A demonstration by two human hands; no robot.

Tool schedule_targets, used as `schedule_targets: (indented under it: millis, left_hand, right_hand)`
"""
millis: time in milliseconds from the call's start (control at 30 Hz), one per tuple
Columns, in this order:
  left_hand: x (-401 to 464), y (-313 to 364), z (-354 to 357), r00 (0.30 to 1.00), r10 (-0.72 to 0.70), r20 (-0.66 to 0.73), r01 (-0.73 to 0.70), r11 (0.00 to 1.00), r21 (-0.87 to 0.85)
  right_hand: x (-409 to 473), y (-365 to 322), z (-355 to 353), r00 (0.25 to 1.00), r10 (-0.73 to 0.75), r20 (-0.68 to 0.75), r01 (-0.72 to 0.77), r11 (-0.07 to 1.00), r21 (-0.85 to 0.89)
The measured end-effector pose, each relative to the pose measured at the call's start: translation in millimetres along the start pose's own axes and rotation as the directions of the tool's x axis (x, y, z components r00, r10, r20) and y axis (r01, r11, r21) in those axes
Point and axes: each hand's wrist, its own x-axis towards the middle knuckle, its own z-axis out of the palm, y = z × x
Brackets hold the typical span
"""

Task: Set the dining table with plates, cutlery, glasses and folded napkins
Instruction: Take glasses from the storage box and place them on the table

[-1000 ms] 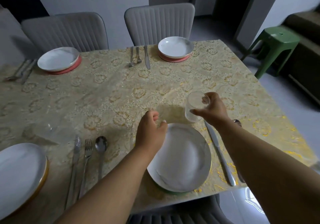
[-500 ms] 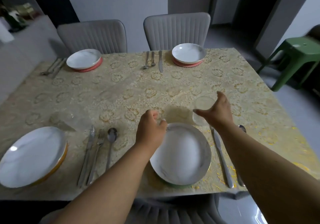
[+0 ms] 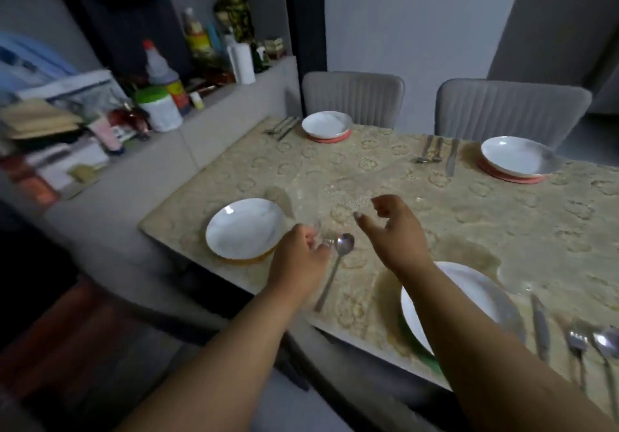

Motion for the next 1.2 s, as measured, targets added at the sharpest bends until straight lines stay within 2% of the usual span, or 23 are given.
schedule_targets:
  millis: [200,267,367,567,700,833,933,1200]
  left_hand:
    - [-57,-82,-116,0.959,-0.093,-0.267,0.084,0.995,-0.046]
    - [-87,-115,-155,0.927,-0.133,-0.351,0.121,0.991,-0.057]
    - [-144,-169,-213,0.883,-0.213,-0.418,0.204,0.977,-0.068]
    - [-289,-288,-320,0.753,-0.432,-0.497,0.431,0.894,-0.123]
    - [-366,-343,-376,0.696,-0.463,-0.548,0.488,0.866,-0.112]
    - [-414,-395,-402,0.590,-0.563,-0.579,0.600,0.785,-0.153]
    - [-429,-426,-410,0.532,-0.627,-0.570,0.651,0.733,-0.198]
    - [-414,-486,-415,0.505,-0.679,-0.533,0.686,0.690,-0.230]
  right_hand:
    - [-69,-117,80,0.973,-0.158,0.171,0.134,0.981,0.143]
    - [-106,-156,104,0.948,-0.204,0.244,0.150,0.963,0.223]
    - [-169,-203,143,0.898,-0.256,0.358,0.176,0.954,0.242]
    - [-319,-277,226,0.727,-0.292,0.621,0.114,0.944,0.310]
    - [-393,-313,281,0.614,-0.319,0.722,0.140,0.944,0.298]
    - [-441,-336,324,0.512,-0.350,0.784,0.188,0.937,0.295]
    - [-463,-345,355,0.464,-0.357,0.811,0.231,0.932,0.278]
    - [-482,-348,439,0.352,-0.310,0.883,0.276,0.936,0.219]
